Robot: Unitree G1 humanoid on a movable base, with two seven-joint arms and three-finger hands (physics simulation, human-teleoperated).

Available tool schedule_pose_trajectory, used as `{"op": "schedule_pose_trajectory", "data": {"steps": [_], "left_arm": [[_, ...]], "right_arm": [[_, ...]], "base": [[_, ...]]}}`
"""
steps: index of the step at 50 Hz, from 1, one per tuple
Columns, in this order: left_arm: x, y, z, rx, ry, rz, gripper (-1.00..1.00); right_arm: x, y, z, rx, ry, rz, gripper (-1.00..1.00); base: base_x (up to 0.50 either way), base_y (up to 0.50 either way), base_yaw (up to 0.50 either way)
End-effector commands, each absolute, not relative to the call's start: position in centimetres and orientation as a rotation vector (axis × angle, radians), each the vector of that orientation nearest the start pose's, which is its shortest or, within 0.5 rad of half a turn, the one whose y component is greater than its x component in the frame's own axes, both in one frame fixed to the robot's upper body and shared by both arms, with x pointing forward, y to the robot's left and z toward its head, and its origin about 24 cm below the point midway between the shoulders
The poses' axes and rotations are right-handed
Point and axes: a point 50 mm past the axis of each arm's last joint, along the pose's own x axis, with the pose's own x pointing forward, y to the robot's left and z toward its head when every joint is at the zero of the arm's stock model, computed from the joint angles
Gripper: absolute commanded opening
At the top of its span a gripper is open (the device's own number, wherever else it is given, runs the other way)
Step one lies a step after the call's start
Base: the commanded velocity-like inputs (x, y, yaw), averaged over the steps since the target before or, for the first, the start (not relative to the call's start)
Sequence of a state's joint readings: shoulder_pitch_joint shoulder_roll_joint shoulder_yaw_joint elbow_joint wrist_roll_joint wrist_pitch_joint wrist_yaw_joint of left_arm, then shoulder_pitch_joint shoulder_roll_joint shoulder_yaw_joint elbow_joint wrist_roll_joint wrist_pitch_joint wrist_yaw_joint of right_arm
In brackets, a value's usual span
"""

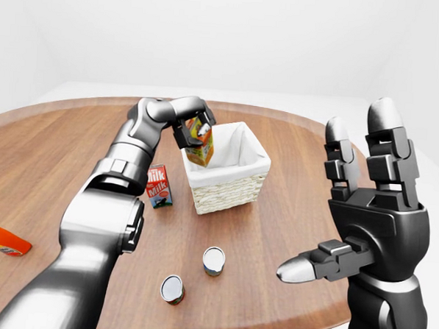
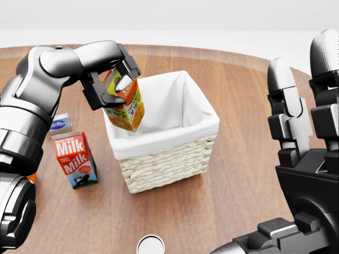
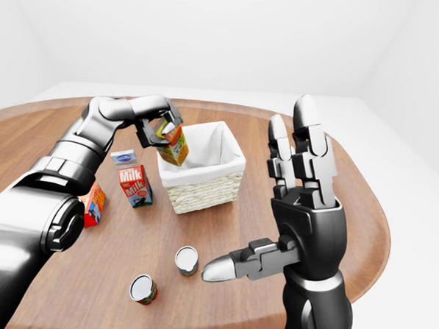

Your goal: Pick up the orange juice, and put it in the basket.

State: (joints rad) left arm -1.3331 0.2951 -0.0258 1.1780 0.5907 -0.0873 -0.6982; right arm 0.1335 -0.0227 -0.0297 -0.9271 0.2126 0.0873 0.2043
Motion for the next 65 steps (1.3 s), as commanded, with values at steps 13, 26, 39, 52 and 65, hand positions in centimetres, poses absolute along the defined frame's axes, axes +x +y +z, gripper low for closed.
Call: {"op": "schedule_pose_trajectory", "data": {"steps": [13, 26, 39, 52, 65], "left_arm": [[42.4, 11.5, 24.6, 0.991, 0.048, -0.641, -1.0], [42.8, 12.3, 28.8, 1.145, -0.121, -0.315, -1.0], [43.0, 11.7, 28.3, 1.203, -0.139, -0.264, -1.0], [42.9, 9.7, 26.6, 1.169, -0.149, -0.323, -1.0], [42.5, 6.7, 26.5, 1.166, -0.193, -0.386, -1.0]], "right_arm": [[16.8, -14.7, 20.5, 0.071, -0.72, 0.245, 1.0], [16.8, -14.7, 20.7, 0.072, -0.726, 0.245, 1.0], [16.8, -14.7, 20.6, 0.072, -0.724, 0.246, 1.0], [16.9, -14.6, 20.4, 0.072, -0.711, 0.248, 1.0], [16.7, -14.8, 20.7, 0.073, -0.727, 0.248, 1.0]], "base": [[0.0, 0.0, 0.0], [0.0, 0.0, 0.0], [0.0, 0.0, 0.0], [0.0, 0.0, 0.0], [0.0, 0.0, 0.0]]}}
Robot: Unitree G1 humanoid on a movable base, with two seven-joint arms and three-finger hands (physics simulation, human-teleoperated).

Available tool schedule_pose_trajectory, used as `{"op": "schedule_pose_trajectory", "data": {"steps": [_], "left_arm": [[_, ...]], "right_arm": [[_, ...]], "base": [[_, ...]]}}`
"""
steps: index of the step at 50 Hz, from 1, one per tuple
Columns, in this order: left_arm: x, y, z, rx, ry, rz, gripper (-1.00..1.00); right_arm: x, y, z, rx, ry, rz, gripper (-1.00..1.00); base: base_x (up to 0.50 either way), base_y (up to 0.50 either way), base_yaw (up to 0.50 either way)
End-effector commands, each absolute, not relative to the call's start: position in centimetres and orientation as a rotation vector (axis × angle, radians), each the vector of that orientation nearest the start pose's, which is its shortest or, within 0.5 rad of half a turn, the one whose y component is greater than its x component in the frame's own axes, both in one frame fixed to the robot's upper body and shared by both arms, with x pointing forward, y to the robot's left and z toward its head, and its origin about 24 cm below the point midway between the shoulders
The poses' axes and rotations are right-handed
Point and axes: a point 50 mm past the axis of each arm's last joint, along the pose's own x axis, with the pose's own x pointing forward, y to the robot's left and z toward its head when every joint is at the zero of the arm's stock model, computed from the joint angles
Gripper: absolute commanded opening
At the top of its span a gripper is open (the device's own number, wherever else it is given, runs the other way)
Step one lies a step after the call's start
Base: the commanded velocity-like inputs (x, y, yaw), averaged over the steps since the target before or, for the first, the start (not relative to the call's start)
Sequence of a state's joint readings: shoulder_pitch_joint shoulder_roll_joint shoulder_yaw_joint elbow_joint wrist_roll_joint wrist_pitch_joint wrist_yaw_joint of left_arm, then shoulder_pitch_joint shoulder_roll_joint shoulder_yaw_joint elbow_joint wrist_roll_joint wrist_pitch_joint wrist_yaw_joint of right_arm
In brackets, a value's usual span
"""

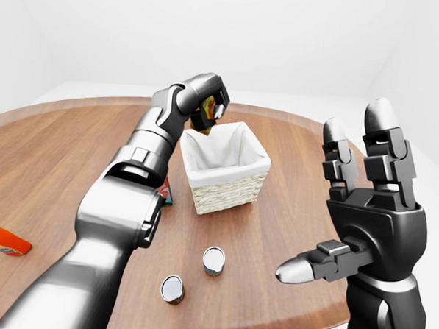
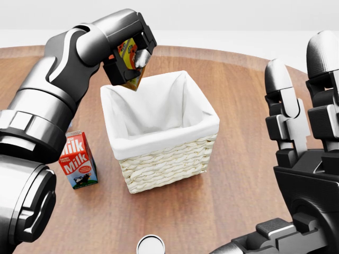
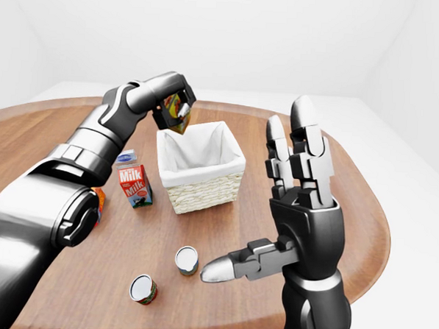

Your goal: Pick up the orange juice, and put it in the basket.

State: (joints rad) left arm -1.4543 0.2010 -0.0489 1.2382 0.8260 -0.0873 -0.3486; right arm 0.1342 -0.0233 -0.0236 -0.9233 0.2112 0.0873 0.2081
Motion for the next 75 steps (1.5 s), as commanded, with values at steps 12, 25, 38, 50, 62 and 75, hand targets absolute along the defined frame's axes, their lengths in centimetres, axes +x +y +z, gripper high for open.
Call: {"op": "schedule_pose_trajectory", "data": {"steps": [12, 25, 38, 50, 62, 75], "left_arm": [[42.7, 7.0, 26.4, 1.195, -0.202, -0.333, -1.0], [42.7, 6.7, 25.8, 1.232, -0.215, -0.303, -1.0], [42.6, 6.0, 25.5, 1.179, -0.223, -0.314, -1.0], [42.5, 5.8, 25.9, 0.895, -0.186, -0.441, -1.0], [42.6, 6.3, 26.5, 0.917, -0.206, -0.398, -1.0], [42.8, 7.1, 25.5, 0.964, -0.182, -0.351, -1.0]], "right_arm": [[16.7, -14.7, 20.6, 0.071, -0.722, 0.249, 1.0], [16.7, -14.8, 20.7, 0.072, -0.731, 0.249, 1.0], [16.6, -14.7, 20.8, 0.074, -0.732, 0.251, 1.0], [16.7, -14.7, 20.7, 0.072, -0.727, 0.253, 1.0], [16.6, -14.7, 20.6, 0.073, -0.724, 0.254, 1.0], [16.6, -14.6, 20.6, 0.073, -0.725, 0.256, 1.0]], "base": [[0.0, 0.0, 0.0], [0.0, 0.0, 0.0], [0.0, 0.0, 0.0], [0.0, 0.0, 0.0], [0.0, 0.0, 0.0], [0.0, 0.0, 0.0]]}}
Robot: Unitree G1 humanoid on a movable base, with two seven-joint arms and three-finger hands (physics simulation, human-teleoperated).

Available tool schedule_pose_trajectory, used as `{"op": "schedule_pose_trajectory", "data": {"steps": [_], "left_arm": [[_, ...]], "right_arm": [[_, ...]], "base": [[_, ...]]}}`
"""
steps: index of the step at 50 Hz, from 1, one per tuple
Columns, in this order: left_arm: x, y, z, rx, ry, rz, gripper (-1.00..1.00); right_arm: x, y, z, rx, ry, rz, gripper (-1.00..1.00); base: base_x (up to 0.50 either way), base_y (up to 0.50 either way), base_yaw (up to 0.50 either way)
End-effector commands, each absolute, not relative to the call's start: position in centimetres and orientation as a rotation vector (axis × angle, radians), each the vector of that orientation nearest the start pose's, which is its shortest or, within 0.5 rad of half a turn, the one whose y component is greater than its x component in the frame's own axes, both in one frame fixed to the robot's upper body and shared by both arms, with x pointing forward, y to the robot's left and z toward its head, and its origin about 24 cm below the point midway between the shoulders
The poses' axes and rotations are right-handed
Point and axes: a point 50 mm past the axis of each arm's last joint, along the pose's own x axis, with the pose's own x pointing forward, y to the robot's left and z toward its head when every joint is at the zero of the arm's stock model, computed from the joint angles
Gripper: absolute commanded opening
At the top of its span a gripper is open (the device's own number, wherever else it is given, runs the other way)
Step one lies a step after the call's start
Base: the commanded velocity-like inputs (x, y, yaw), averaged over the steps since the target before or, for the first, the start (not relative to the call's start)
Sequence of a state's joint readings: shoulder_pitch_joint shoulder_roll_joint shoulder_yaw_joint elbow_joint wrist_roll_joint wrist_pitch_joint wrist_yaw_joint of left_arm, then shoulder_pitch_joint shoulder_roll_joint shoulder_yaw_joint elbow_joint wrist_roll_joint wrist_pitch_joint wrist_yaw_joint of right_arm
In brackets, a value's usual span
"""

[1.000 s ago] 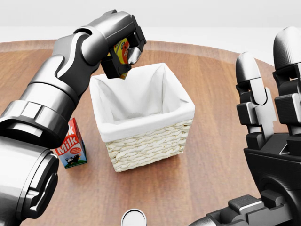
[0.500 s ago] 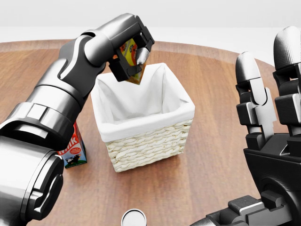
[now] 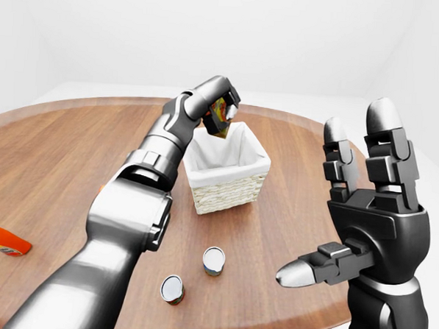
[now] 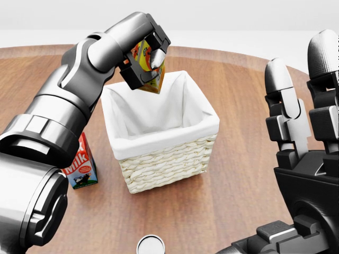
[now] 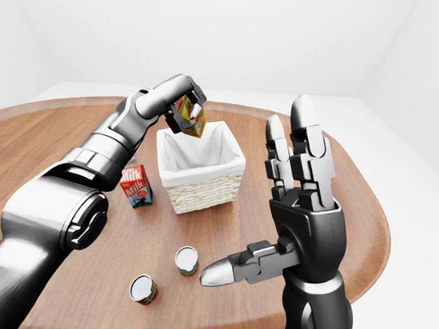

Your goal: Pick up the orange juice, and put it in the basket.

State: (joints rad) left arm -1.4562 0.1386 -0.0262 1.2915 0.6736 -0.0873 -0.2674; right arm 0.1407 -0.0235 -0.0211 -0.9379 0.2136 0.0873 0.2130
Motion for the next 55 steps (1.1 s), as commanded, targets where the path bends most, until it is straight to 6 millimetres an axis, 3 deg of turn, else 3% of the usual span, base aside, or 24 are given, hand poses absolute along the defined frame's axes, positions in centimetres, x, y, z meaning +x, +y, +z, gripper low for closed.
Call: {"op": "schedule_pose_trajectory", "data": {"steps": [1, 32, 55], "left_arm": [[42.8, 7.0, 25.5, 0.946, -0.181, -0.359, -1.0], [42.5, 5.5, 23.1, 0.988, -0.168, -0.366, -1.0], [42.5, 5.3, 23.2, 0.976, -0.17, -0.37, -1.0]], "right_arm": [[16.6, -14.6, 20.6, 0.073, -0.722, 0.257, 1.0], [16.8, -14.3, 20.1, 0.077, -0.692, 0.268, 1.0], [16.8, -14.5, 20.3, 0.076, -0.707, 0.262, 1.0]], "base": [[0.0, 0.0, 0.0], [0.0, 0.0, 0.0], [0.0, 0.0, 0.0]]}}
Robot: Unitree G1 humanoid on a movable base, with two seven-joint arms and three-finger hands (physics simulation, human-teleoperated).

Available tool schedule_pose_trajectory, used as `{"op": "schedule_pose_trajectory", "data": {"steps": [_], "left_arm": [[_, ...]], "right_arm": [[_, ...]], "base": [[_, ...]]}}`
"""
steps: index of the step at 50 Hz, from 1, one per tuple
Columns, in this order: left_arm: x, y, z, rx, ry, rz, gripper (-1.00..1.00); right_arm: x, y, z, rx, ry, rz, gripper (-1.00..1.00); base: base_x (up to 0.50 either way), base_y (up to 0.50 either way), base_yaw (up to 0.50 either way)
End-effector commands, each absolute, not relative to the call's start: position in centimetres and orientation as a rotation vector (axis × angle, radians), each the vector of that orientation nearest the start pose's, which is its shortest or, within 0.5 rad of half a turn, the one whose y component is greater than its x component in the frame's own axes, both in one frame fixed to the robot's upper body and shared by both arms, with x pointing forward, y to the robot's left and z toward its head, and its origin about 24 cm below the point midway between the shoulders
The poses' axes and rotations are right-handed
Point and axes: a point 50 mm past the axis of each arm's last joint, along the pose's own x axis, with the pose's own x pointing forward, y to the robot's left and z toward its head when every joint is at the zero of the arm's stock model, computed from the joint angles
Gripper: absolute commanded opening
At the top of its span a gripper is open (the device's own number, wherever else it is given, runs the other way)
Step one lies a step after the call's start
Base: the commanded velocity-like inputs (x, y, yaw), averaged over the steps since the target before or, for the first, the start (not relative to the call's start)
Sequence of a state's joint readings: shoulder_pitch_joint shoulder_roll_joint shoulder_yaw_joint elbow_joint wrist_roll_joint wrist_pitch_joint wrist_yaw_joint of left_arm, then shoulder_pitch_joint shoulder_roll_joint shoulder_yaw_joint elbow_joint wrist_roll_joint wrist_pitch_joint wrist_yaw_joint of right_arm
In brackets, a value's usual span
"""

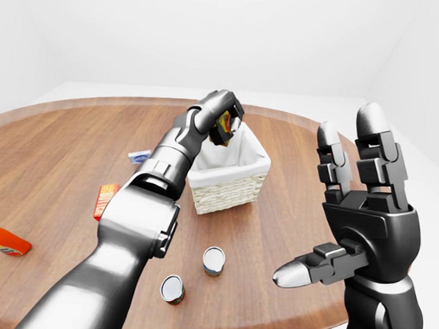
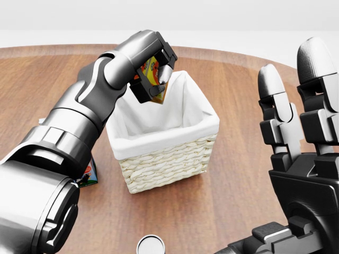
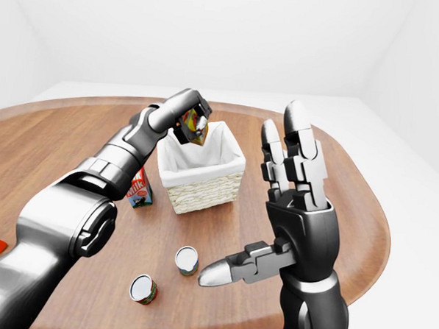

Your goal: Pick up the orange juice, and put it in the basket.

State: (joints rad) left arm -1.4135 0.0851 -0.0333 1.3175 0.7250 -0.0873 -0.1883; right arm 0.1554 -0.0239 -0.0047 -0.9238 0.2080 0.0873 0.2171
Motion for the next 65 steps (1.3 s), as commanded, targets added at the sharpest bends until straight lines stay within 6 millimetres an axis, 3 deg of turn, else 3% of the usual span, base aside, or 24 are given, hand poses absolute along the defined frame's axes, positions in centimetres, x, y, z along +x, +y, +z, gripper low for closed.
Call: {"op": "schedule_pose_trajectory", "data": {"steps": [1, 10, 15, 16, 17, 34, 43, 49, 59, 65], "left_arm": [[42.5, 5.3, 23.2, 0.971, -0.169, -0.374, -1.0], [42.3, 4.7, 22.8, 0.876, -0.135, -0.461, -1.0], [42.4, 4.8, 23.0, 0.909, -0.149, -0.433, -1.0], [42.4, 4.9, 23.1, 0.918, -0.153, -0.423, 0.25], [42.3, 4.8, 22.7, 0.883, -0.127, -0.471, 1.0], [42.5, 5.2, 23.3, 0.915, -0.164, -0.393, 1.0], [42.1, 4.0, 25.8, 0.771, -0.236, -0.446, 1.0], [41.9, 3.7, 25.6, 0.75, -0.256, -0.457, 1.0], [41.8, 6.3, 23.9, 0.541, -0.241, -0.502, 1.0], [39.5, 7.2, 25.1, 0.214, -0.437, -0.61, 1.0]], "right_arm": [[16.7, -14.5, 20.3, 0.077, -0.708, 0.262, 1.0], [16.7, -14.6, 20.5, 0.077, -0.719, 0.26, 1.0], [16.7, -14.6, 20.5, 0.076, -0.72, 0.26, 1.0], [16.6, -14.6, 20.6, 0.076, -0.722, 0.259, 1.0], [16.7, -14.6, 20.6, 0.076, -0.723, 0.259, 1.0], [16.8, -14.6, 20.4, 0.075, -0.713, 0.258, 1.0], [16.7, -14.5, 20.4, 0.075, -0.712, 0.26, 1.0], [16.7, -14.6, 20.4, 0.074, -0.712, 0.259, 1.0], [16.9, -14.5, 20.2, 0.074, -0.701, 0.258, 1.0], [17.0, -14.6, 20.2, 0.073, -0.699, 0.255, 1.0]], "base": [[0.0, 0.0, 0.0], [0.0, 0.0, 0.0], [0.0, 0.0, 0.0], [0.0, 0.0, 0.0], [0.0, 0.0, 0.0], [0.0, 0.0, 0.0], [0.0, 0.0, 0.0], [0.0, 0.0, 0.0], [0.0, 0.0, 0.0], [0.0, 0.0, 0.0]]}}
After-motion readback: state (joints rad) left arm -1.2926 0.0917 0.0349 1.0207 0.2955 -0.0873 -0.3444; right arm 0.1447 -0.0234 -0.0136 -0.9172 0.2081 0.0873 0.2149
